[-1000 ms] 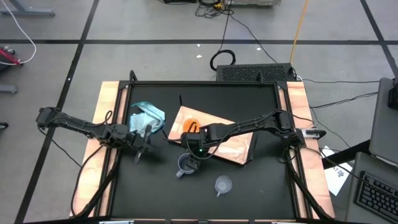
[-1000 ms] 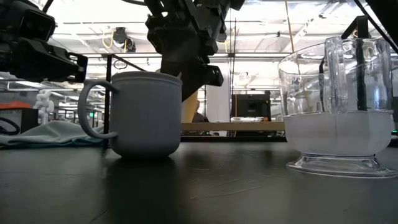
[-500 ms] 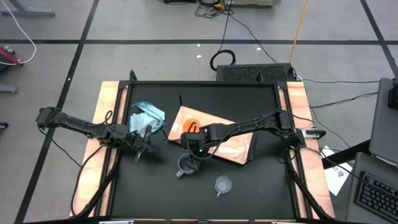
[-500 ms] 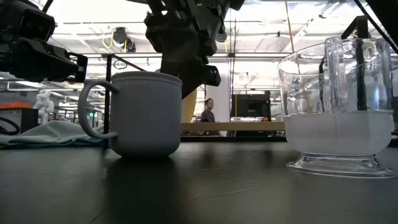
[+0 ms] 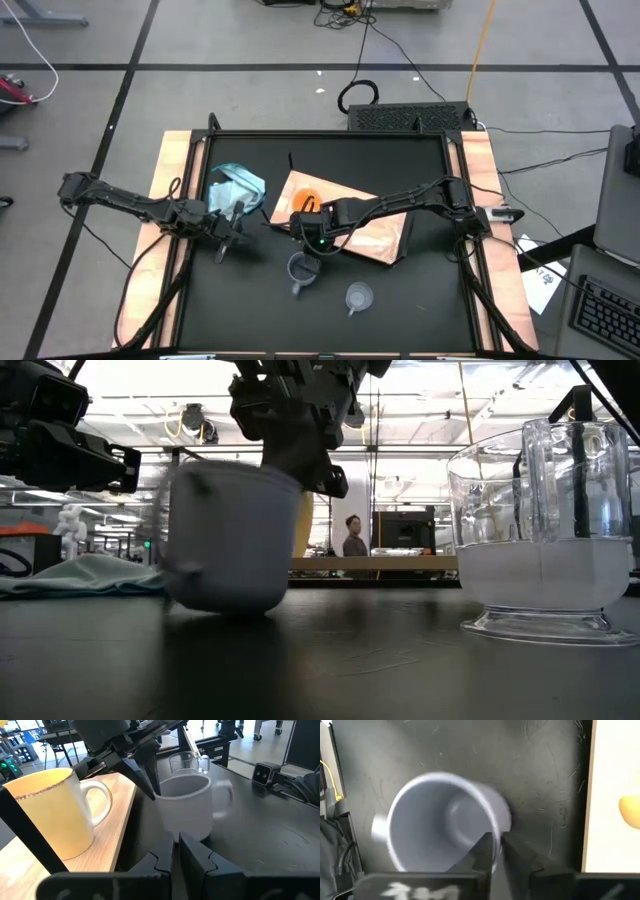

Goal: Stack small to large cups/mugs on shelf
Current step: Put the gray cup on the shelf

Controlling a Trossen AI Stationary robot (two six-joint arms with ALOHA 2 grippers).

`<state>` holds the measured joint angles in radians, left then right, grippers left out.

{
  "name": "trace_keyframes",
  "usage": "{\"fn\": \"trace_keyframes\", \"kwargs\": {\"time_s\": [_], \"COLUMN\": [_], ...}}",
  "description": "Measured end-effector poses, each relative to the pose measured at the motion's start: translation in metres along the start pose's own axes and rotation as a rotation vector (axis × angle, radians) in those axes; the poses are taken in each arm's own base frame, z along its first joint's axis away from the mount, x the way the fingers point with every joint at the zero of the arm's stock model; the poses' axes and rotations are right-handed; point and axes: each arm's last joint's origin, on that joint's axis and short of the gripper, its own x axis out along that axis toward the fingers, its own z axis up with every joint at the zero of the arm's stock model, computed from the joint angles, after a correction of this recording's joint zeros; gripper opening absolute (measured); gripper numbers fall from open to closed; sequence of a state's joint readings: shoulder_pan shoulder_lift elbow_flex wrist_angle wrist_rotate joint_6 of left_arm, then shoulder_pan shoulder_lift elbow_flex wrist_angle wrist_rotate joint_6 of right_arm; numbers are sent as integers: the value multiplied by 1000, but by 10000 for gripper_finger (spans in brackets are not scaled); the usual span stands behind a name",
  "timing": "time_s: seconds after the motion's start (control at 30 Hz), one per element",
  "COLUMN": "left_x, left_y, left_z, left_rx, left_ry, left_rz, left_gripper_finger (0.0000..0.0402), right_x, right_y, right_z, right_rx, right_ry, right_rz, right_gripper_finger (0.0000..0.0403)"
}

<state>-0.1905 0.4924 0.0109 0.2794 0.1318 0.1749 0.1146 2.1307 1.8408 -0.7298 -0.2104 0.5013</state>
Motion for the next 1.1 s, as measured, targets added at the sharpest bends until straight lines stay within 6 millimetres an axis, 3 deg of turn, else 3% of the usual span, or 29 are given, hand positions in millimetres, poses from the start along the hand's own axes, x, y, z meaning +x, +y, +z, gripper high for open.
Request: {"fn": "trace_keyframes", "kwargs": {"time_s": [1.1], "left_x": [0], "left_y": [0], "left_z": [-2], "left_rx": [-5], "left_ry": [15], "left_rz": [-3], "left_gripper_finger": [31], "right_x": [-4], "right_y": [-2], "right_z": [-5], "right_rx": [-15], "right_ry": [52], "right_rz": [-23], "right_gripper_finger": [1]}}
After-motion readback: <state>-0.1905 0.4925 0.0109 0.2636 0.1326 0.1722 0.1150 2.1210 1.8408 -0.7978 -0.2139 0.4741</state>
